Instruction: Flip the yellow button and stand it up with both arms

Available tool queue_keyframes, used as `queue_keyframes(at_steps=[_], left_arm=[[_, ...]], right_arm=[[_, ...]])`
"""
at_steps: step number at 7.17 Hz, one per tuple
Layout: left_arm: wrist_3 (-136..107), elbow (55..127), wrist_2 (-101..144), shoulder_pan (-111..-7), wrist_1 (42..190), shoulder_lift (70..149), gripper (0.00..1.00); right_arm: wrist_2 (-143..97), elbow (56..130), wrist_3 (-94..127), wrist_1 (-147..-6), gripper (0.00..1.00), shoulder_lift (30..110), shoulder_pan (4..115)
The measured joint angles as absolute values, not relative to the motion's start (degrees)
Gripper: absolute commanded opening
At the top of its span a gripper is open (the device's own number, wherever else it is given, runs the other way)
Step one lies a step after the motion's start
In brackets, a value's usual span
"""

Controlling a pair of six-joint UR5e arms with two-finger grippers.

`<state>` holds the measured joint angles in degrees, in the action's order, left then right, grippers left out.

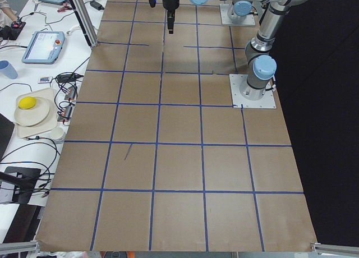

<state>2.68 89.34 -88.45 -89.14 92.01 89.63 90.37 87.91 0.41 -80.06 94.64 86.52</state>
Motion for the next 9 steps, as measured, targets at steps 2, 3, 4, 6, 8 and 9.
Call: queue_keyframes(at_steps=[2, 3, 4, 6, 8, 9], left_arm=[[2.72, 89.27, -88.59, -89.16, 91.96, 89.68, 1.0], [2.72, 89.26, -88.57, -89.19, 91.96, 89.68, 1.0], [2.72, 89.27, -88.58, -89.2, 91.97, 89.68, 1.0], [2.72, 89.35, -88.7, -89.21, 92.0, 89.72, 1.0], [2.83, 89.48, -88.89, -89.2, 92.0, 89.72, 1.0], [2.92, 89.5, -88.92, -89.13, 91.96, 89.69, 1.0]], right_arm=[[90.38, 88.91, 0.77, -79.96, 1.0, 94.47, 87.57], [90.39, 89.15, 0.89, -80.11, 1.0, 94.37, 87.66], [90.41, 89.25, 0.94, -80.34, 1.0, 94.47, 87.69], [90.19, 89.29, 0.91, -80.49, 1.0, 94.69, 87.71], [90.27, 89.32, 0.88, -80.49, 1.0, 94.67, 87.71], [90.32, 89.35, 0.88, -80.45, 1.0, 94.64, 87.71]])
